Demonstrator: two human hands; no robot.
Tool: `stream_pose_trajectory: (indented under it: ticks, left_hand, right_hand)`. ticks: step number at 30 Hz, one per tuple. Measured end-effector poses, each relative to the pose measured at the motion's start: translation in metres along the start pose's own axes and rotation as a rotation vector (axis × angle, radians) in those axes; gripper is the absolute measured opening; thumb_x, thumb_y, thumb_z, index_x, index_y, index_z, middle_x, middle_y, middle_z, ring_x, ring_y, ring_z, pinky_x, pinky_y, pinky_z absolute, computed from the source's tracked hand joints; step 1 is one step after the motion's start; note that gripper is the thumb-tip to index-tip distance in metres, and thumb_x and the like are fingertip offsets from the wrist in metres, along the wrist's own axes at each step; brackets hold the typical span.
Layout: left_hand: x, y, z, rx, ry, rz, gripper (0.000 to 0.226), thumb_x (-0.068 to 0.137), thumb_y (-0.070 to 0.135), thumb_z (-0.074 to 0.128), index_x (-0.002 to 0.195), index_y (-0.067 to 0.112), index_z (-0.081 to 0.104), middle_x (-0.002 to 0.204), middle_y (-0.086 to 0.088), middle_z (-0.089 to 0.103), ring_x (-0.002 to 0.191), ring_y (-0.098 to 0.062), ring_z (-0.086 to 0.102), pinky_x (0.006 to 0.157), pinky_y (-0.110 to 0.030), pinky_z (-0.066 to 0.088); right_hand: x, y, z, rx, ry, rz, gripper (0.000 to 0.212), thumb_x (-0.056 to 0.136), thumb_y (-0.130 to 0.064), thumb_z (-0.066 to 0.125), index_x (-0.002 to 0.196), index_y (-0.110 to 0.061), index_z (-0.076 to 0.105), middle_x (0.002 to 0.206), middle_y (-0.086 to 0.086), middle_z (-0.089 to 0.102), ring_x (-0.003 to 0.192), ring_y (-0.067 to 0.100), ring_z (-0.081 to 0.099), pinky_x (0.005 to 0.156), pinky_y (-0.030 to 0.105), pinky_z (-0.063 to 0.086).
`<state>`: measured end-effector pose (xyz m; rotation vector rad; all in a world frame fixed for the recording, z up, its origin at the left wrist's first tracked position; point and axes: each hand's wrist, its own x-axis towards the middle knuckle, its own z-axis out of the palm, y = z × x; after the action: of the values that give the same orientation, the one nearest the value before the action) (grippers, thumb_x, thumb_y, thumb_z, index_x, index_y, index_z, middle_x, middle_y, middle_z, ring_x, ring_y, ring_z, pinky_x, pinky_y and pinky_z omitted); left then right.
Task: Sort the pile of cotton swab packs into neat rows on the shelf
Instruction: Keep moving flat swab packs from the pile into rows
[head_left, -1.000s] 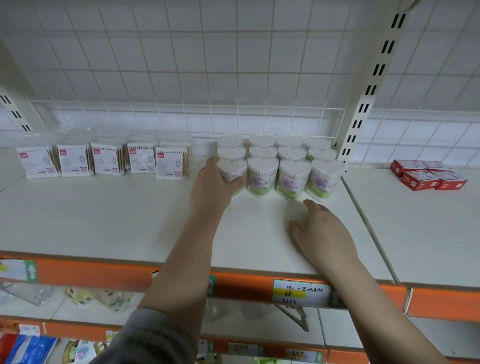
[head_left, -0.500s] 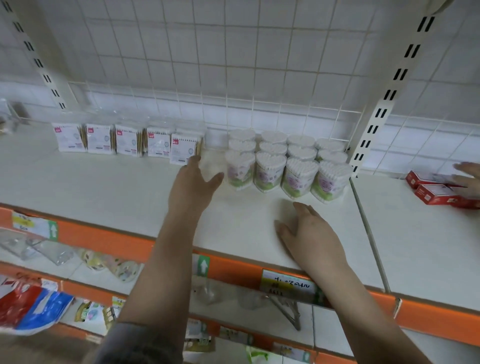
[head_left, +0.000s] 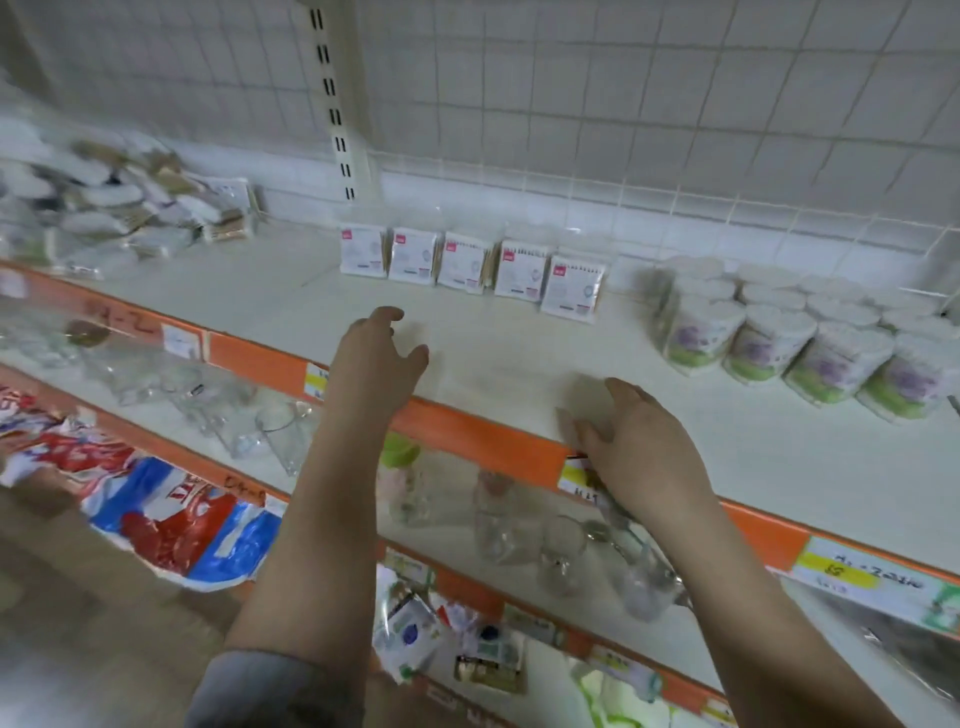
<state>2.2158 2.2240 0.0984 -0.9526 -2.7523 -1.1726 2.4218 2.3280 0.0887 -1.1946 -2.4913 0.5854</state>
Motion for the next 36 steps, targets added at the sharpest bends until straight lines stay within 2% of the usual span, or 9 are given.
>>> stream_pose_trajectory:
  ticks: [5, 10, 15, 17, 21, 26, 31, 34, 36]
  left_hand:
    - [0.021, -0.081, -0.072, 0.043, 0.01, 0.0, 0.049, 0.088, 0.022, 0.06, 0.134, 0.014, 0.046, 0.128, -0.012, 0.053, 0.113, -0.028, 0.054, 0.092, -0.034, 0.042]
    - [0.035, -0.148, -0.136, 0.102, 0.005, -0.01, 0.047, 0.09, 0.022, 0.057, 0.135, 0.015, 0.045, 0.13, -0.01, 0.053, 0.114, -0.029, 0.053, 0.09, -0.04, 0.048]
    - [0.049, -0.197, -0.174, 0.121, 0.035, -0.021, 0.044, 0.091, 0.023, 0.057, 0.133, 0.014, 0.047, 0.128, -0.008, 0.057, 0.105, -0.021, 0.057, 0.08, -0.03, 0.046]
    - [0.057, -0.215, -0.183, 0.106, 0.053, -0.031, 0.044, 0.091, 0.023, 0.057, 0.133, 0.015, 0.048, 0.128, -0.008, 0.056, 0.104, -0.021, 0.056, 0.083, -0.031, 0.045]
    - [0.079, -0.254, -0.197, 0.105, 0.063, -0.058, 0.045, 0.091, 0.025, 0.057, 0.134, 0.017, 0.047, 0.13, -0.007, 0.053, 0.106, -0.019, 0.055, 0.083, -0.028, 0.04]
    - [0.13, -0.295, -0.216, 0.128, 0.096, -0.053, 0.043, 0.09, 0.022, 0.058, 0.132, 0.014, 0.049, 0.126, -0.009, 0.055, 0.112, -0.023, 0.053, 0.09, -0.031, 0.043]
    - [0.216, -0.313, -0.242, 0.14, 0.103, -0.011, 0.041, 0.091, 0.02, 0.056, 0.132, 0.014, 0.05, 0.123, -0.009, 0.058, 0.102, -0.024, 0.057, 0.079, -0.028, 0.047]
    - [0.261, -0.328, -0.255, 0.144, 0.1, 0.001, 0.04, 0.091, 0.022, 0.056, 0.13, 0.014, 0.051, 0.122, -0.008, 0.059, 0.104, -0.028, 0.058, 0.084, -0.034, 0.049]
    - [0.283, -0.343, -0.261, 0.16, 0.098, 0.014, 0.04, 0.09, 0.021, 0.057, 0.128, 0.012, 0.052, 0.121, -0.009, 0.06, 0.108, -0.027, 0.056, 0.087, -0.032, 0.046]
  right_hand:
    - [-0.004, -0.086, 0.05, 0.042, 0.046, 0.032, 0.055, 0.093, -0.028, 0.052, 0.142, -0.011, 0.035, 0.144, 0.008, 0.041, 0.125, 0.03, 0.045, 0.099, 0.033, 0.035]
    - [-0.009, -0.163, 0.09, 0.045, 0.045, 0.012, 0.054, 0.095, -0.033, 0.05, 0.142, -0.011, 0.036, 0.142, 0.008, 0.043, 0.126, 0.029, 0.044, 0.098, 0.031, 0.036]
    - [0.001, -0.221, 0.121, 0.041, 0.019, -0.022, 0.052, 0.096, -0.033, 0.049, 0.142, -0.011, 0.037, 0.143, 0.007, 0.042, 0.127, 0.027, 0.043, 0.095, 0.031, 0.037]
    - [0.011, -0.241, 0.132, 0.042, 0.007, -0.029, 0.052, 0.096, -0.033, 0.048, 0.142, -0.012, 0.036, 0.143, 0.007, 0.042, 0.128, 0.026, 0.042, 0.096, 0.031, 0.036]
    - [0.039, -0.279, 0.16, 0.046, -0.002, -0.062, 0.052, 0.096, -0.032, 0.048, 0.142, -0.012, 0.036, 0.144, 0.007, 0.041, 0.129, 0.025, 0.041, 0.098, 0.03, 0.034]
    - [0.092, -0.334, 0.202, 0.092, -0.008, -0.135, 0.055, 0.095, -0.032, 0.049, 0.144, -0.012, 0.035, 0.146, 0.008, 0.04, 0.131, 0.024, 0.039, 0.102, 0.029, 0.032]
    - [0.159, -0.4, 0.233, 0.135, -0.007, -0.182, 0.054, 0.096, -0.032, 0.048, 0.144, -0.012, 0.033, 0.147, 0.006, 0.038, 0.134, 0.024, 0.036, 0.105, 0.033, 0.03]
    - [0.194, -0.434, 0.245, 0.145, -0.015, -0.194, 0.053, 0.096, -0.032, 0.047, 0.144, -0.012, 0.034, 0.146, 0.007, 0.039, 0.133, 0.023, 0.036, 0.105, 0.032, 0.03]
    - [0.214, -0.451, 0.252, 0.141, -0.019, -0.182, 0.051, 0.095, -0.031, 0.048, 0.141, -0.012, 0.037, 0.142, 0.009, 0.043, 0.13, 0.025, 0.039, 0.102, 0.033, 0.032]
